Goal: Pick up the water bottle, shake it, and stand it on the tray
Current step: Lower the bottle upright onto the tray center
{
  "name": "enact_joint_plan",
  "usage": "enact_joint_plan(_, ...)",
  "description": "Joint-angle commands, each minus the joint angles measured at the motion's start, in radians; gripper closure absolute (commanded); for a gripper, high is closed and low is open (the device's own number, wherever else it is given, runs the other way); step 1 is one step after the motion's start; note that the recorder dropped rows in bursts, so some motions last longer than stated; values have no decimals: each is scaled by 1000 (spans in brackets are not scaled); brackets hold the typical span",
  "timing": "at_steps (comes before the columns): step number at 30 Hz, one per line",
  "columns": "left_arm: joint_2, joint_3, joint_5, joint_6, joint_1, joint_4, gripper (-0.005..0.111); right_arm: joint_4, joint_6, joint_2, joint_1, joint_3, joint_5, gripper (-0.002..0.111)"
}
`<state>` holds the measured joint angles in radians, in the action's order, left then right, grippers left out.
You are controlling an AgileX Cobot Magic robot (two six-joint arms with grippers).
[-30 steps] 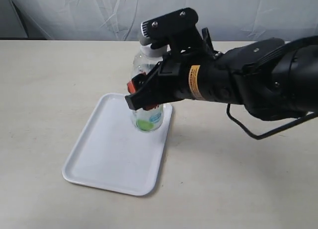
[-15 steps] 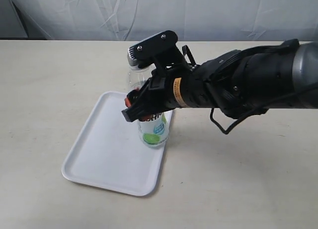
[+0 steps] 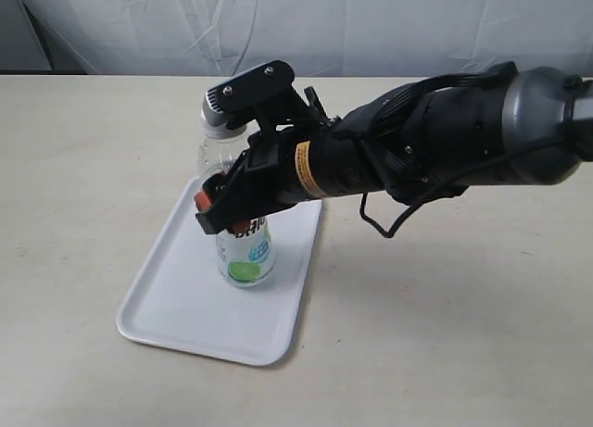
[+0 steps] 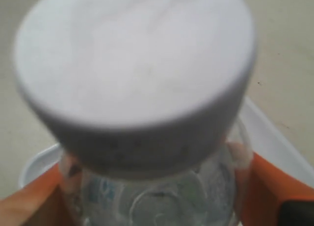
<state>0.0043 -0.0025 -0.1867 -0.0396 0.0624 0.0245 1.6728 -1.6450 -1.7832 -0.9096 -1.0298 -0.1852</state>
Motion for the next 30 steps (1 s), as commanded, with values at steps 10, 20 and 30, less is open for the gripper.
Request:
enact_joint_plan(10, -4, 3, 6, -4, -1, 3, 106, 3, 121, -56, 0, 6, -142, 81)
enact_joint_plan(20, -4, 3, 6, -4, -1, 3, 106, 5, 121, -56, 0, 6, -133, 4)
enact_joint_plan(30, -4, 3, 6, -4, -1, 3, 106, 3, 121, 26, 0, 6, -2, 4)
